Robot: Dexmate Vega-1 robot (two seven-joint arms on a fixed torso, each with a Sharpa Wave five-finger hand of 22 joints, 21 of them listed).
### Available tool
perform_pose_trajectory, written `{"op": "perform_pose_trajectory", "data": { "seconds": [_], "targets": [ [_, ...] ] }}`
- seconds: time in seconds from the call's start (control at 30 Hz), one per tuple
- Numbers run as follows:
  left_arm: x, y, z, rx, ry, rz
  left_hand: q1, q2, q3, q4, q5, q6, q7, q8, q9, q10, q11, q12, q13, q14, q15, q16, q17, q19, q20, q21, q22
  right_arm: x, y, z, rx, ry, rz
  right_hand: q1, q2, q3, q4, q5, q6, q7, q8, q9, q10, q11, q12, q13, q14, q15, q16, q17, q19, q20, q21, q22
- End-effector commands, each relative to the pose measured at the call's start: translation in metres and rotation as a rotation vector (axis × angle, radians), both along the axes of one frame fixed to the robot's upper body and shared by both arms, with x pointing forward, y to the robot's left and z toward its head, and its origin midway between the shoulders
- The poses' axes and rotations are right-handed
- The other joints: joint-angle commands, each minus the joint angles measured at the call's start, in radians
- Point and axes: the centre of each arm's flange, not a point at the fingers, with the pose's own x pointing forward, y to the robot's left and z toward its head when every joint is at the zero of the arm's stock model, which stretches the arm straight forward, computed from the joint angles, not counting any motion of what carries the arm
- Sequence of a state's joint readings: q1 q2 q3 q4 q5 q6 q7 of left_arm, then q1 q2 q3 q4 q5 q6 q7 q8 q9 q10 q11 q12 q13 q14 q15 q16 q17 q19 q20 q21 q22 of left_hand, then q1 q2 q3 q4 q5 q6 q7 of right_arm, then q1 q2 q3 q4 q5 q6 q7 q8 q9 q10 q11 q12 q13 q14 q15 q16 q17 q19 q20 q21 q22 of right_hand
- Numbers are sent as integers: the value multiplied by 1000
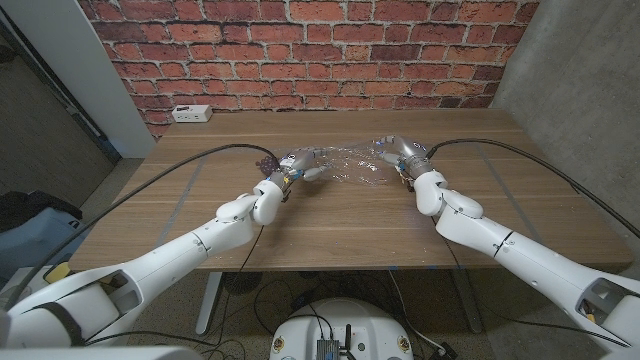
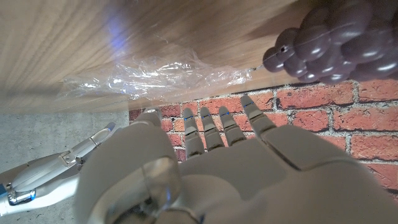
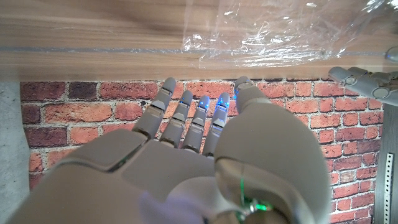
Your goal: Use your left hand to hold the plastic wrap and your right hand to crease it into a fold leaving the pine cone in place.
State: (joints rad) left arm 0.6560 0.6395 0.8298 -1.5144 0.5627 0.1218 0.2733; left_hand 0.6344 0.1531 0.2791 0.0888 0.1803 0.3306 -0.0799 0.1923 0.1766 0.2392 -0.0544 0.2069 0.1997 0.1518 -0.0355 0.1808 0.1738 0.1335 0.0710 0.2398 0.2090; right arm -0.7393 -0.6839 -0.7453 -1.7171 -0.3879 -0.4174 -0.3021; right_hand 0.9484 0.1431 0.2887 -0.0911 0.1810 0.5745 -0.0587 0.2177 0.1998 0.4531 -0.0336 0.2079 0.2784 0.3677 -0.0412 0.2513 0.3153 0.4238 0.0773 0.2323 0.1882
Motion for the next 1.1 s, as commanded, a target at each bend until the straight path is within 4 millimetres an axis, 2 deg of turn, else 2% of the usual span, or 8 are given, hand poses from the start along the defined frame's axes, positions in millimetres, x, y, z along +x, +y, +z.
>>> {"op": "perform_pose_trajectory", "data": {
  "seconds": [0.03, 0.2, 0.73, 0.9, 1.1],
  "targets": [
    [8, 2, -1, 13, 77, -22, -34, -3, -6, 12, 3, -32, 37, -17, 0, -23, 14, -12, -6, -21, -2, -7, -1, -2, -18, -5, -1, -6, 1, -9, -32, 52, 2, -6, -7, 6, -2, -1, -12, 5, -4, 2, -10, -1, 0, 2, 1, -65, -5, 0, 8, -1, 6, 3],
    [12, 0, -2, 30, 103, -35, -58, -6, -10, 18, 6, -63, 39, -22, -1, -54, 6, -20, -10, -54, -3, -12, -2, -20, -27, -13, -4, -6, 3, -10, -74, 79, 0, -15, -21, 3, -8, 0, -29, 7, -12, 2, -29, 0, -5, 1, -12, -61, -15, -3, 2, 6, 3, 3],
    [17, -8, -2, 68, 134, -41, -75, -7, -13, 22, 8, -73, 41, -19, -1, -58, -3, -18, -12, -65, -6, -10, -3, -27, -27, -15, -6, -9, -1, -16, -105, 161, 8, -28, -45, 0, -20, 3, -67, 6, -25, 2, -69, 4, -15, -2, -32, -47, -27, -9, -6, 15, -1, 2],
    [19, -11, -4, 75, 145, -45, -80, -7, -13, 22, 9, -82, 39, -20, -1, -65, -4, -19, -12, -72, -6, -10, -3, -28, -27, -15, -7, -14, -2, -18, -103, 185, 31, -62, -54, -12, -8, 2, -77, 12, -26, 1, -74, 15, -13, -4, -36, -38, -25, -6, -12, 20, -4, 3],
    [20, -12, -5, 76, 163, -41, -89, -6, -13, 23, 10, -104, 67, -23, -1, -74, 0, -19, -13, -75, -3, -8, -3, -30, -25, -16, -7, -17, -3, -20, -120, 189, 38, -91, -59, -22, 2, 2, -91, 17, -29, 1, -83, 23, -13, -5, -39, -36, -24, -3, -16, 22, -5, 3]
  ]
}}
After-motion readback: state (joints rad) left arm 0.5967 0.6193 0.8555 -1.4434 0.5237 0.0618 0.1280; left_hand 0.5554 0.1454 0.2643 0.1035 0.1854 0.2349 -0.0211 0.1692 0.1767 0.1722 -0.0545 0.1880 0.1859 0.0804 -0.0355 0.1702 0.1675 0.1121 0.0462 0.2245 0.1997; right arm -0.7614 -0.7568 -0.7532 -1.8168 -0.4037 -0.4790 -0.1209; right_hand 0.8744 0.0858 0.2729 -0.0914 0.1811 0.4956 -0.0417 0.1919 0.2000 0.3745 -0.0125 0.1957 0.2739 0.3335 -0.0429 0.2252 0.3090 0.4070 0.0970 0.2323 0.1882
